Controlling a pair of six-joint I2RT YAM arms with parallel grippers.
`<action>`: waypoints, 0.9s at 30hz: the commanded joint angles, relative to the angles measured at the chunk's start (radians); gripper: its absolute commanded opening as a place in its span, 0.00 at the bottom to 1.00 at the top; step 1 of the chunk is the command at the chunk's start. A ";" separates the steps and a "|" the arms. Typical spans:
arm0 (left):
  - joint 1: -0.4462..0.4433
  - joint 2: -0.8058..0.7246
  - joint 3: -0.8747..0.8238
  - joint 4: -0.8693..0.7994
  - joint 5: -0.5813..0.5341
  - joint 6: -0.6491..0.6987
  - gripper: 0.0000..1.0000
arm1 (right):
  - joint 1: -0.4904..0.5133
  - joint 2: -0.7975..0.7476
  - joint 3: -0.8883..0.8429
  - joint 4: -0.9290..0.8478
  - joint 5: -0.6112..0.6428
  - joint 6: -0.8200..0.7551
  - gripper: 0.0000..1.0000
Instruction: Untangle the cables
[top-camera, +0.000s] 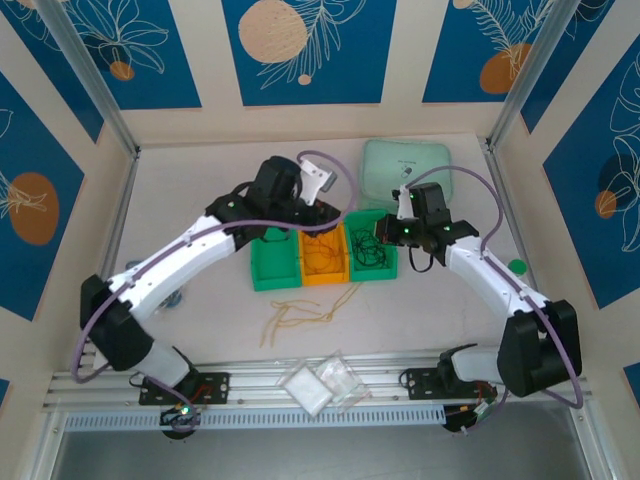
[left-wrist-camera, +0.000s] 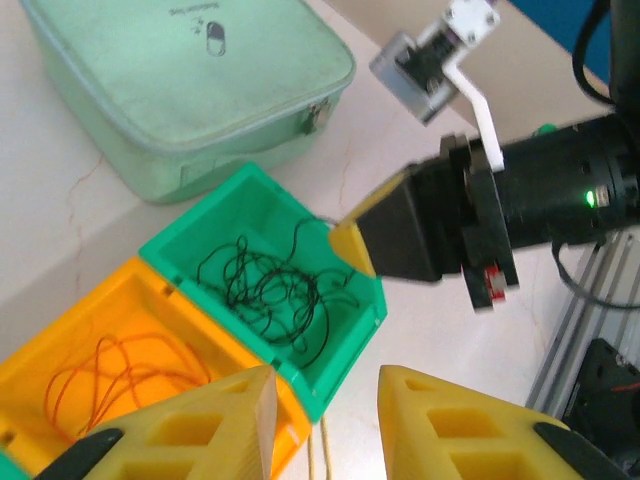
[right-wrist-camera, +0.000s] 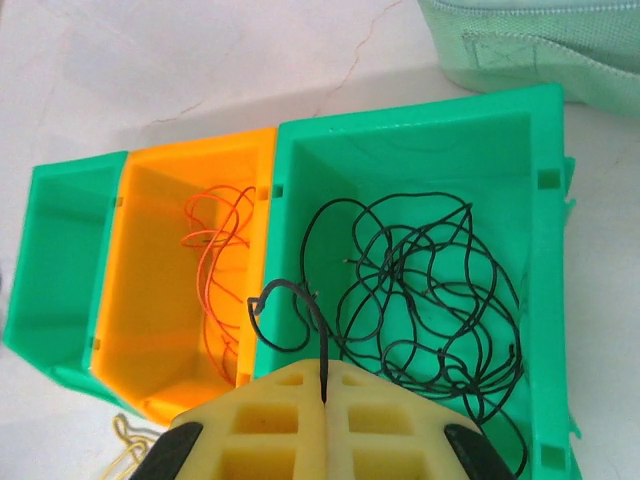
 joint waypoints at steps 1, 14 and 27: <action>0.014 -0.082 -0.111 -0.043 -0.053 -0.022 0.32 | 0.012 0.040 0.054 -0.018 0.071 -0.052 0.00; 0.045 -0.363 -0.400 -0.124 -0.144 -0.070 0.34 | 0.058 0.305 0.233 -0.089 0.175 -0.118 0.01; 0.049 -0.398 -0.491 -0.186 -0.139 -0.074 0.16 | 0.096 0.075 0.191 -0.180 0.240 -0.147 0.39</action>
